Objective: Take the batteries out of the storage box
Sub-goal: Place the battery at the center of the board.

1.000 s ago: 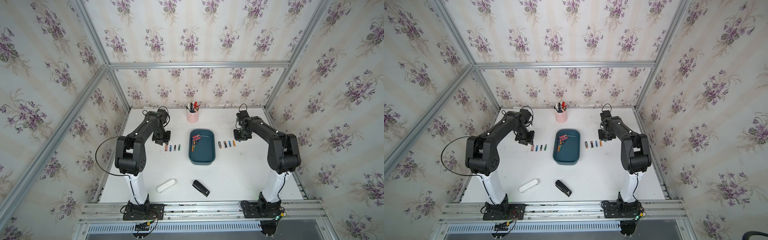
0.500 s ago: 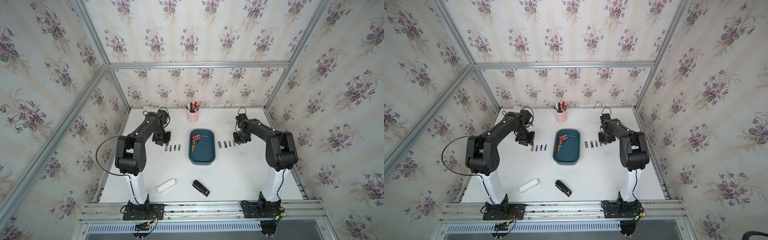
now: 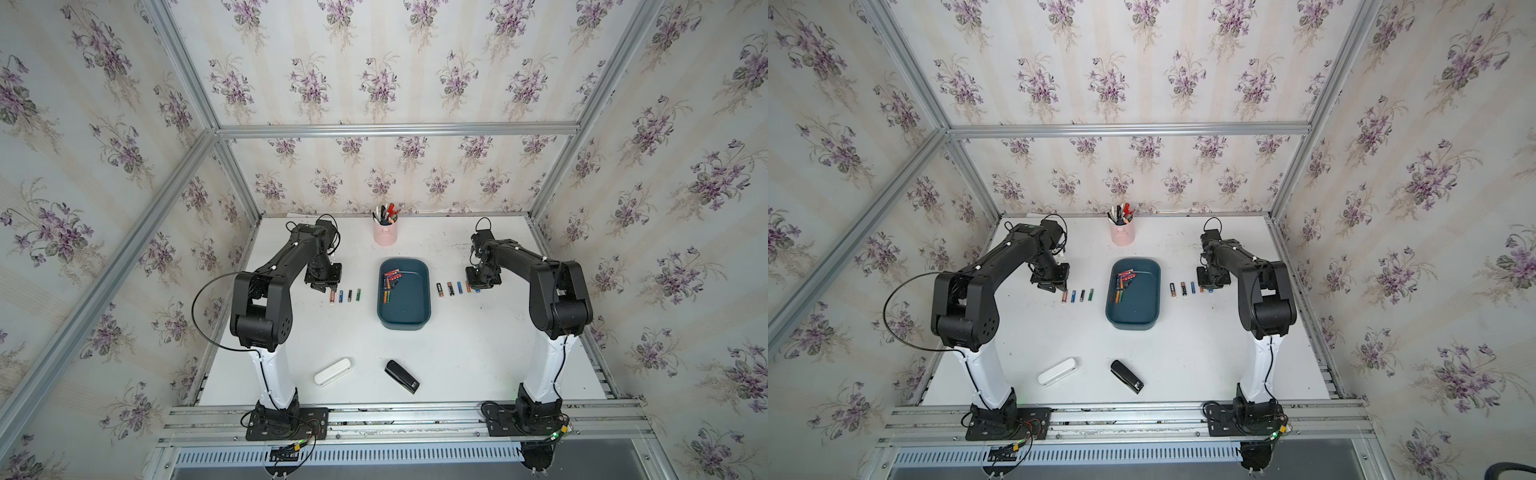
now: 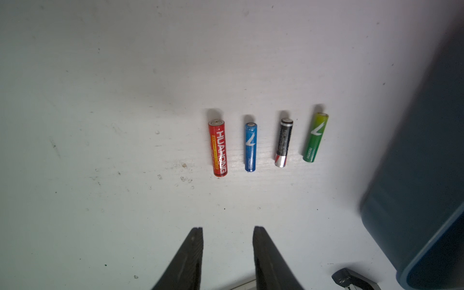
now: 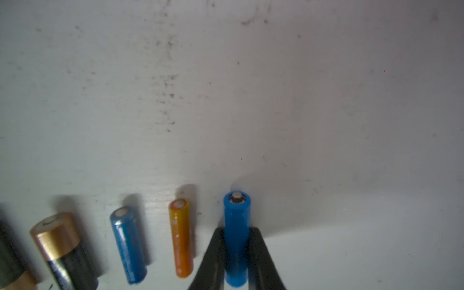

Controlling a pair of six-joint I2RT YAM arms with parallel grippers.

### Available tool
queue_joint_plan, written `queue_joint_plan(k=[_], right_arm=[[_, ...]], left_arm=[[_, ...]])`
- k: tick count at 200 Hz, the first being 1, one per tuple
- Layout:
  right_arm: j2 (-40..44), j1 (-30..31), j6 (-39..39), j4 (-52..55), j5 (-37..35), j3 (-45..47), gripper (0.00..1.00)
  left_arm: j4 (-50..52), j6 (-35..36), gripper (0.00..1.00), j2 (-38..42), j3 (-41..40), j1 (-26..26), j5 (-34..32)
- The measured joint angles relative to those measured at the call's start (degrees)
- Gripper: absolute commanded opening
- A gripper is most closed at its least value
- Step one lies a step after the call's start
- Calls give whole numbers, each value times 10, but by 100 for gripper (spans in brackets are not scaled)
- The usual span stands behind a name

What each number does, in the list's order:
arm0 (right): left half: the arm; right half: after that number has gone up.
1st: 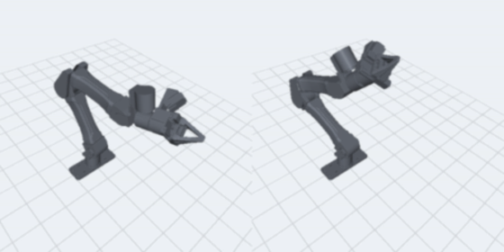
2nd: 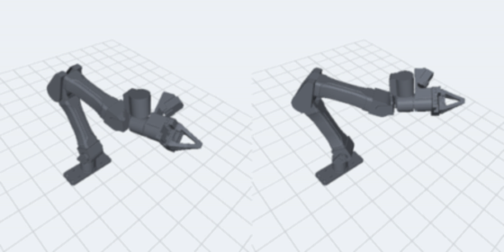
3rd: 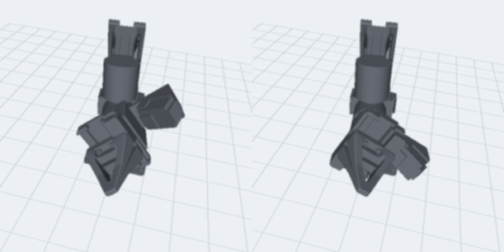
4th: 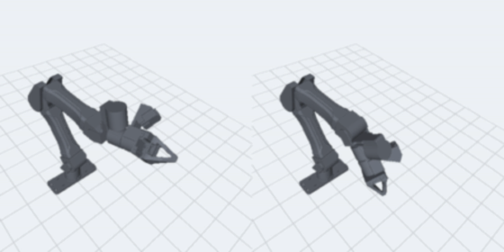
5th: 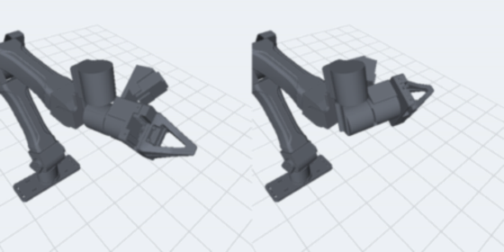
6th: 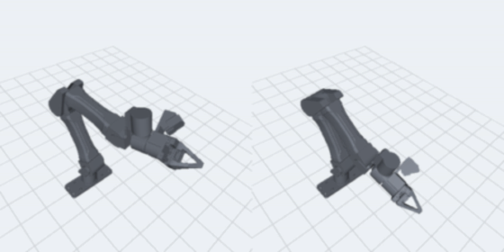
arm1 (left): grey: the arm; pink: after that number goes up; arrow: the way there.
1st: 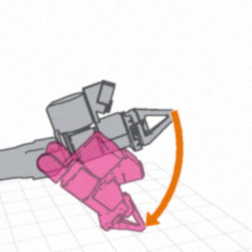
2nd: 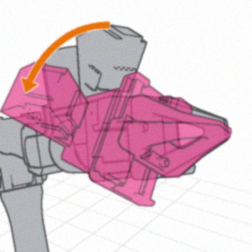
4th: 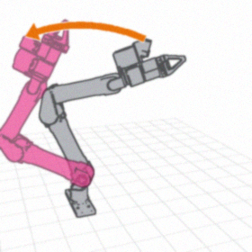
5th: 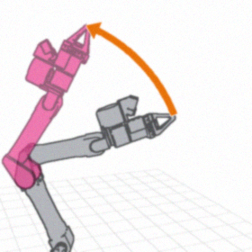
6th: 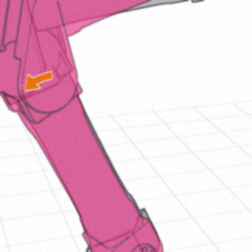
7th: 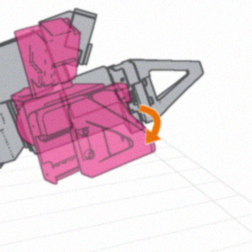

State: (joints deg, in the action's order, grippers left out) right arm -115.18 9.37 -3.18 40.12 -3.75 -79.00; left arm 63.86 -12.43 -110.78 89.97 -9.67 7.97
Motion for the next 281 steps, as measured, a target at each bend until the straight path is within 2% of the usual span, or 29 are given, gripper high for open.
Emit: queue_joint_plan(k=[115,164,224,281], right_arm=[[2,0,2,1,0,-2,28],[15,0,1,4,3,-11,30],[49,0,-3,7,17,-11,30],[79,7,-11,9,35,-20,31]], left_arm=[[11,0,41,5,15,-1,0],[33,-1,42,11,63,-21,-10],[90,-26,42,-14,179,-115,-83],[144,-56,43,-164,351,-250,-144]])
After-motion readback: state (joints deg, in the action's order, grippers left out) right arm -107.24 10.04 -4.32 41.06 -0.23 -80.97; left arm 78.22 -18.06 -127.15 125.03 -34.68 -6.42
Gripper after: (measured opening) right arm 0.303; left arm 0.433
